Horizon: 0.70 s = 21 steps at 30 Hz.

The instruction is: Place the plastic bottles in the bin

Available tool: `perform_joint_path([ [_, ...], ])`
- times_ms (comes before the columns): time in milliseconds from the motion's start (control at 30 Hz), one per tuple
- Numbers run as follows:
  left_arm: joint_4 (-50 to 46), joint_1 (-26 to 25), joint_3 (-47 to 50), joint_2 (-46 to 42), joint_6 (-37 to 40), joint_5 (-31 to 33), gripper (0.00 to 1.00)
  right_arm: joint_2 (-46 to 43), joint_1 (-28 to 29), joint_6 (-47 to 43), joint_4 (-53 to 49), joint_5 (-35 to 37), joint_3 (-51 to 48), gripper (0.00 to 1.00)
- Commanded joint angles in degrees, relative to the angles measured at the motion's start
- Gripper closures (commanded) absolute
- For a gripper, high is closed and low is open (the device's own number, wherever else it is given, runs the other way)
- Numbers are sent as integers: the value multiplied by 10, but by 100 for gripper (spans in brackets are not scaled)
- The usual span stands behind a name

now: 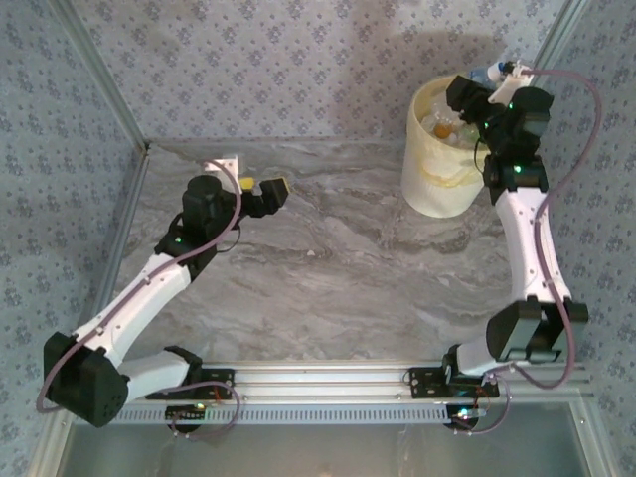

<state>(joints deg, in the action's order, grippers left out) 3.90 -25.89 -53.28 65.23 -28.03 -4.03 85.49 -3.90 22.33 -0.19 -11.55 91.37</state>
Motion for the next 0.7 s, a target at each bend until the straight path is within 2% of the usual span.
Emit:
perform_joint_path([
  [0,-41,14,17,-25,6,106,2,61,-5,-35,-50,93,68,49],
  [167,-58,41,44,-54,-14,133,2,128,-5,-93,-141,222,158,48],
  [333,-61,63,61,-66,-27,153,2,140,-7,-165,-137,321,144,46],
  [400,-64,73,62,-64,-32,155,2,148,-8,-179,-156,331,148,43],
  [467,-70,82,59,-63,-32,157,2,149,-7,-205,-173,310,149,33],
  [533,-82,89,55,-63,-27,166,2,146,-5,-225,-206,277,153,15],
  [567,-92,93,51,-63,-24,175,2,143,-5,-230,-228,262,161,10],
  [633,-118,102,43,-62,-19,198,2,129,-4,-234,-255,239,165,1],
  [667,-132,109,39,-62,-18,207,2,112,-1,-235,-257,226,160,0],
])
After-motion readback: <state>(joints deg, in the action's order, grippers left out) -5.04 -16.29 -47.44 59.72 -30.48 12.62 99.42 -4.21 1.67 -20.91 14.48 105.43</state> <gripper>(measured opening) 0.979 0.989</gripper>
